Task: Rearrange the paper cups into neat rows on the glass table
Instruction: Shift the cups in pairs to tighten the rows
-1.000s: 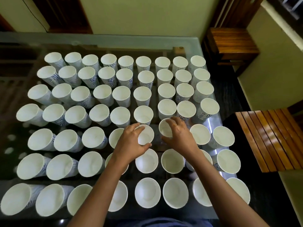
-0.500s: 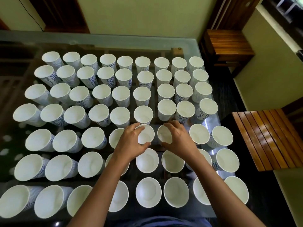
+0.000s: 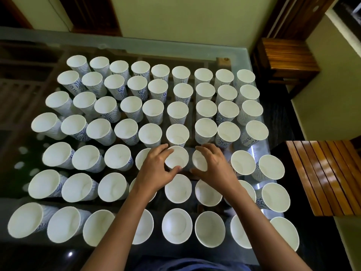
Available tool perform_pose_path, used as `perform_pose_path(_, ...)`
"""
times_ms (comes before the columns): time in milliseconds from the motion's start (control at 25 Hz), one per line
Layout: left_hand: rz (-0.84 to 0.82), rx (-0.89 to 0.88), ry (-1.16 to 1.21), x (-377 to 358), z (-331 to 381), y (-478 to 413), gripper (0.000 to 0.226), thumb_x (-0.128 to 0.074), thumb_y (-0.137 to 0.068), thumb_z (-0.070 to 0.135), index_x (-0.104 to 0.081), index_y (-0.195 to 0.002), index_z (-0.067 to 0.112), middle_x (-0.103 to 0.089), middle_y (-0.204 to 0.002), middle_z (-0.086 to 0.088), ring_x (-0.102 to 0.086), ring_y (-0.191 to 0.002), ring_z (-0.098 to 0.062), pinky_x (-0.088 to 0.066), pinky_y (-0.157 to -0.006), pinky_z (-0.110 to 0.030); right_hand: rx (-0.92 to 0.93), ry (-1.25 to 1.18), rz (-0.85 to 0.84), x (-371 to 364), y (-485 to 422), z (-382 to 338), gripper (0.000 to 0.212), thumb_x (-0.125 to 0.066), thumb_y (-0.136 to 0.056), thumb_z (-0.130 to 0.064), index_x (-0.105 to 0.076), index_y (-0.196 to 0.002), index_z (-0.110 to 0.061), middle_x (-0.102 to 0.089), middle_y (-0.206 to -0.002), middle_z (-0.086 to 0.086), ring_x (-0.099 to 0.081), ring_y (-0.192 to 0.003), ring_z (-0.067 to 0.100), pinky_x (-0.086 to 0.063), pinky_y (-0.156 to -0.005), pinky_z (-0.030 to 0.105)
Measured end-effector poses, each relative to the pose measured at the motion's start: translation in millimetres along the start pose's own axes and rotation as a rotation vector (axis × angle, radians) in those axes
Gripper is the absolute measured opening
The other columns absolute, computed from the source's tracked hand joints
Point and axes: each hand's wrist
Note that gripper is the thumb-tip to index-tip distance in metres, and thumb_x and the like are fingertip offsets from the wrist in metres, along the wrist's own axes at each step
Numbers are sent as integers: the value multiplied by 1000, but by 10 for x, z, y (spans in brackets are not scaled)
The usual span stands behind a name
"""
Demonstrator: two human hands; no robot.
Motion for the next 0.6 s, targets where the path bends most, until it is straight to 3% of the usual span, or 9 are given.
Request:
perform_pose_path(160, 120, 65, -10, 198, -219, 174, 47, -72, -76, 27, -60, -118, 10, -53, -131, -8, -46, -120, -26, -39, -98, -37, 146, -38, -21, -87, -74, -281, 59, -72, -78, -26, -49, -130, -10, -46, -135, 13, -44, -123, 29, -42, -96, 38)
perform_pose_path(320, 124, 86, -46, 495, -672, 250, 46, -71, -77, 27, -60, -120, 12, -53, -131, -8, -45, -122, -25, -39, -98, -38, 191, -31, -13, -322, -198, -696, 56, -71, -79, -24, -50, -129, -11, -47, -133, 12, -47, -119, 29, -47, -90, 39)
perform_pose_path(600, -44, -55, -78, 962, -1395, 48, 57, -69, -77, 34, -52, -128, 16, -44, -139, -3, -37, -129, -22, -29, -106, -32, -70, -26, 79, -742, -357, -1342, 64, -74, -75, -30, -48, -131, -15, -45, -137, 10, -43, -123, 27, -42, -96, 37)
Point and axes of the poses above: each hand's wrist, its own y-axis away from the middle knuckle, its own x-axis out of the back of the hand, z = x × y
